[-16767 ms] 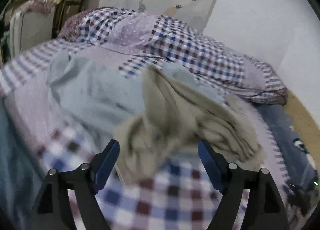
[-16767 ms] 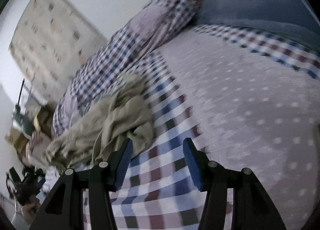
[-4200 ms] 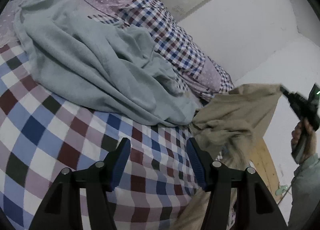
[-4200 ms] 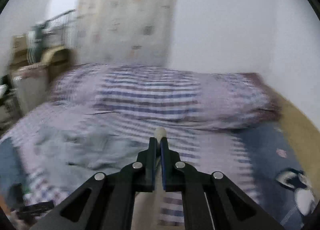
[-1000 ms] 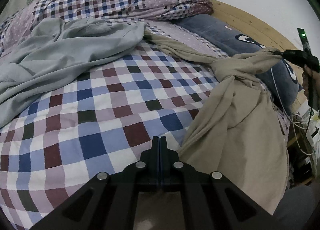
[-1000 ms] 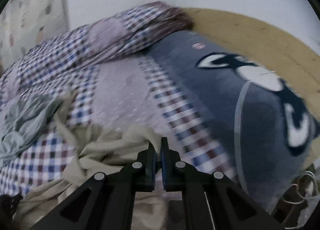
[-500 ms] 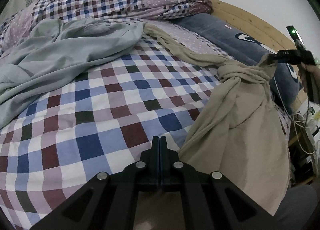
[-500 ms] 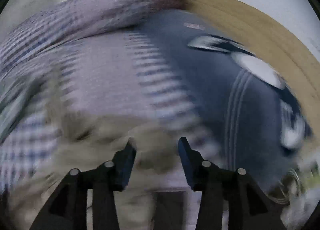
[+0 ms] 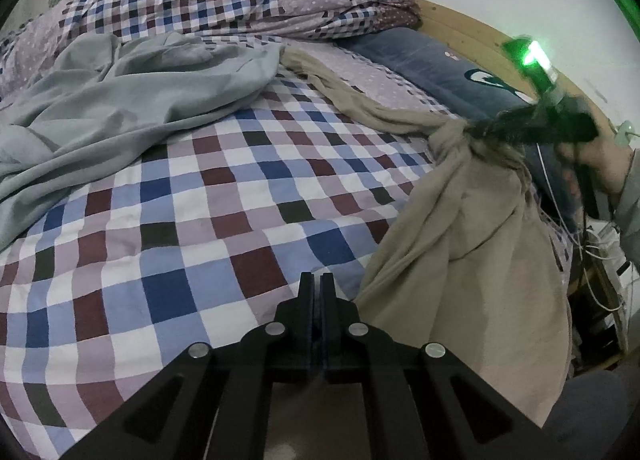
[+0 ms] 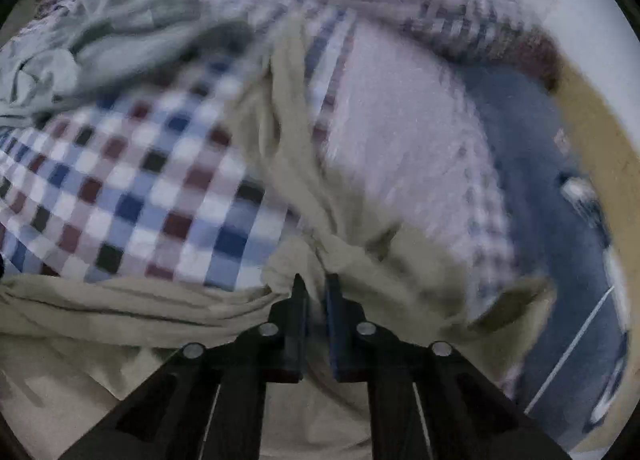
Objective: Fold clothes
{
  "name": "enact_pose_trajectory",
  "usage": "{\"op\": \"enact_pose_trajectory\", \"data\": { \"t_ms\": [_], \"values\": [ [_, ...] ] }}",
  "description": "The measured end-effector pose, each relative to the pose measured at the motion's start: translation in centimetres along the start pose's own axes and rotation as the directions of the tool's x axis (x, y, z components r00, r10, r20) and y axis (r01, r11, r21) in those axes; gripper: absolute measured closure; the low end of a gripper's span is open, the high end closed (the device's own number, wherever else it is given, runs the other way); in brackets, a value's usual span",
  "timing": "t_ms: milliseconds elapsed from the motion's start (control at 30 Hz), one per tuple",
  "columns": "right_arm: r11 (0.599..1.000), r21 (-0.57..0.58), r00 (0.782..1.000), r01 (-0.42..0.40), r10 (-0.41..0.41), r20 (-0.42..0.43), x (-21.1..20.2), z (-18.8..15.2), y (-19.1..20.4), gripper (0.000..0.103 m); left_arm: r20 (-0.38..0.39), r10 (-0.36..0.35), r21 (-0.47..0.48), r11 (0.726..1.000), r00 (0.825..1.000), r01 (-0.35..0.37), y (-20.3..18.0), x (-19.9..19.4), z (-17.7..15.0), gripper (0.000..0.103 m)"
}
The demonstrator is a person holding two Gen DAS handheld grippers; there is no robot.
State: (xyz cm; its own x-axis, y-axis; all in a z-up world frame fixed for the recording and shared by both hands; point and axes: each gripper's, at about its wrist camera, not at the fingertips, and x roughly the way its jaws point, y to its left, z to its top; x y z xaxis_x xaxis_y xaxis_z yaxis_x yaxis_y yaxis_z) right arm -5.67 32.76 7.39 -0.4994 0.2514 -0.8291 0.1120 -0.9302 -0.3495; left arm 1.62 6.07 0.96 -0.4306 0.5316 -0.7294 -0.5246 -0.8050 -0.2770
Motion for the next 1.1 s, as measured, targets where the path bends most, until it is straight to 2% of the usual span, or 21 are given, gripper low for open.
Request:
{"op": "enact_pose_trajectory", "data": {
  "t_ms": [100, 233, 300, 433, 533, 567, 667, 733, 800, 867, 900, 967, 1033, 1067, 1100],
  "values": [
    [0.997, 0.071, 0.987, 0.015, -0.026, 0.156, -6.0, 1.5, -2.4, 0.097, 0.001, -0.003, -0.008, 1.0, 1.0, 0.003, 0.0, 0.0, -0.1, 0.103],
    [0.994, 0.106, 0.945, 0.029, -0.062, 0.323, -13.8, 3.1, -4.1, 0.097, 0.002, 0.002, -0.014, 1.0, 1.0, -0.002, -0.1, 0.0, -0.2, 0.103],
    [0.994, 0.109, 0.925, 0.03, -0.069, 0.374, -17.3, 3.5, -4.4, 0.097, 0.0, 0.004, -0.015, 1.0, 1.0, -0.004, -0.1, 0.1, -0.2, 0.103],
    [0.988, 0.151, 0.872, 0.046, -0.113, 0.476, -23.0, 4.1, -6.5, 0.097, -0.004, 0.014, -0.016, 1.0, 1.0, -0.014, -0.1, 0.1, -0.4, 0.103],
    [0.967, 0.253, 0.817, 0.038, -0.176, 0.55, -26.8, 4.4, -9.5, 0.097, -0.008, 0.02, -0.027, 0.999, 1.0, -0.02, 0.1, 0.2, -0.5, 0.103],
    [0.953, 0.299, 0.807, 0.046, -0.212, 0.551, -27.3, 4.2, -10.9, 0.096, -0.009, 0.016, -0.032, 0.999, 1.0, -0.016, 0.2, 0.1, -0.5, 0.103],
    [0.873, 0.471, 0.795, 0.129, -0.375, 0.477, -27.2, 2.6, -16.0, 0.096, -0.013, 0.007, -0.044, 0.999, 1.0, -0.007, 0.5, 0.1, -0.6, 0.103],
    [0.773, 0.587, 0.803, 0.24, -0.498, 0.327, -24.9, 0.4, -19.9, 0.096, -0.014, 0.006, -0.044, 0.999, 1.0, -0.007, 0.4, 0.1, -0.6, 0.103],
    [0.678, 0.636, 0.813, 0.369, -0.567, 0.133, -21.7, -2.3, -23.0, 0.096, -0.016, 0.007, -0.043, 0.999, 1.0, -0.008, 0.4, 0.1, -0.6, 0.103],
    [0.598, 0.651, 0.812, 0.468, -0.581, -0.051, -17.8, -5.9, -25.6, 0.095, -0.017, 0.005, -0.044, 0.999, 1.0, -0.006, 0.5, 0.1, -0.6, 0.103],
    [0.574, 0.659, 0.82, 0.486, -0.561, -0.116, -16.3, -7.8, -26.3, 0.093, -0.017, 0.003, -0.045, 0.999, 1.0, -0.004, 0.5, 0.1, -0.5, 0.103],
    [0.557, 0.679, 0.837, 0.478, -0.524, -0.159, -14.7, -10.4, -26.3, 0.092, -0.016, 0.001, -0.047, 0.999, 1.0, -0.001, 0.6, 0.2, -0.5, 0.103],
    [0.562, 0.678, 0.834, 0.473, -0.533, -0.141, -14.7, -12.0, -24.8, 0.073, -0.017, -0.003, -0.052, 0.999, 1.0, 0.002, 0.8, 0.1, -0.4, 0.103],
    [0.579, 0.675, 0.838, 0.457, -0.535, -0.108, -15.1, -12.5, -23.5, 0.053, -0.018, -0.008, -0.059, 0.998, 1.0, 0.007, 0.8, 0.1, -0.4, 0.103],
    [0.6, 0.672, 0.844, 0.434, -0.531, -0.071, -15.6, -12.8, -22.1, 0.041, -0.02, -0.012, -0.067, 0.998, 1.0, 0.011, 0.9, 0.1, -0.4, 0.103]
  ]
}}
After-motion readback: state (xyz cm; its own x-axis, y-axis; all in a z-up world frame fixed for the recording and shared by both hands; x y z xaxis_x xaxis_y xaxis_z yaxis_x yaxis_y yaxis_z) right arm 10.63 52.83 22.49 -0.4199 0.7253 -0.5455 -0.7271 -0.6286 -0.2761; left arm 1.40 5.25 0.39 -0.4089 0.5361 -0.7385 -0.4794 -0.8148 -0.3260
